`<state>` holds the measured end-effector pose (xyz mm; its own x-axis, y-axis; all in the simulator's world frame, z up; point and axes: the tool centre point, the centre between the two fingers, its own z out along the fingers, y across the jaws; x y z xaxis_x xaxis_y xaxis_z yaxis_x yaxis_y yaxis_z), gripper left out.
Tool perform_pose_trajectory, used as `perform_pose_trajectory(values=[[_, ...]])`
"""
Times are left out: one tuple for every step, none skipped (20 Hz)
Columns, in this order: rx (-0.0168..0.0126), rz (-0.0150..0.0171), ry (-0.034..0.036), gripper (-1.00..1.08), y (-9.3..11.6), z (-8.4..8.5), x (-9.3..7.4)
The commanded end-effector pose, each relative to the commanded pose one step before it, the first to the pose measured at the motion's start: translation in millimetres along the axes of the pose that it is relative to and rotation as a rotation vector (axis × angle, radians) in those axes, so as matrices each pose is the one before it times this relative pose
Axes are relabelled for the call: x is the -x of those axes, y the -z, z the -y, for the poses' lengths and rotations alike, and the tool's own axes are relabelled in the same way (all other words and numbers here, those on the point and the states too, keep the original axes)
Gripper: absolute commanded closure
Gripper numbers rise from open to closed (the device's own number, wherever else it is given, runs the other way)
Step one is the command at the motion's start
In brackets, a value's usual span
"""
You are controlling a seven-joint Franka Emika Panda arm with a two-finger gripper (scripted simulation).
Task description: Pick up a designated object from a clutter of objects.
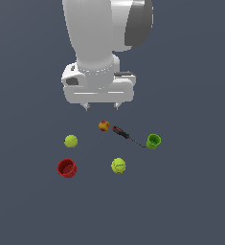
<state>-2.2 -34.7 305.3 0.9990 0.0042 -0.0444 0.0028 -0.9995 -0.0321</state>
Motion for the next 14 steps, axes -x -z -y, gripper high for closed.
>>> perform_pose_trajectory(values=[[-0.00067, -0.00139, 0.01920, -0.92, -6.55, -5.83, -1.91], [-0.00029, -0.00086, 0.00970, -0.92, -3.15, -2.79, -0.86], [-0.00028, -0.00092, 0.01050, -0.92, -3.42, -3.05, -0.85], [-0.00025, -0.00102, 0.01130, -0.92, -3.69, -3.33, -0.84], [-0.00021, -0.00111, 0.01214, -0.92, -3.97, -3.59, -0.80], [-0.00016, -0.00118, 0.01296, -0.92, -4.25, -3.87, -0.73], [-0.00011, -0.00125, 0.01379, -0.92, -4.53, -4.13, -0.65], [-0.00003, -0.00132, 0.01464, -0.92, -4.82, -4.40, -0.54], [0.00005, -0.00138, 0.01545, -0.92, -5.10, -4.68, -0.40], [0.00015, -0.00144, 0.01623, -0.92, -5.37, -4.92, -0.23], [0.00025, -0.00143, 0.01642, -0.92, -5.44, -4.98, -0.03], [0.00035, -0.00140, 0.01641, -0.92, -5.45, -4.98, 0.17], [0.00045, -0.00137, 0.01641, -0.92, -5.45, -4.96, 0.37], [0.00054, -0.00134, 0.01639, -0.92, -5.46, -4.95, 0.57]])
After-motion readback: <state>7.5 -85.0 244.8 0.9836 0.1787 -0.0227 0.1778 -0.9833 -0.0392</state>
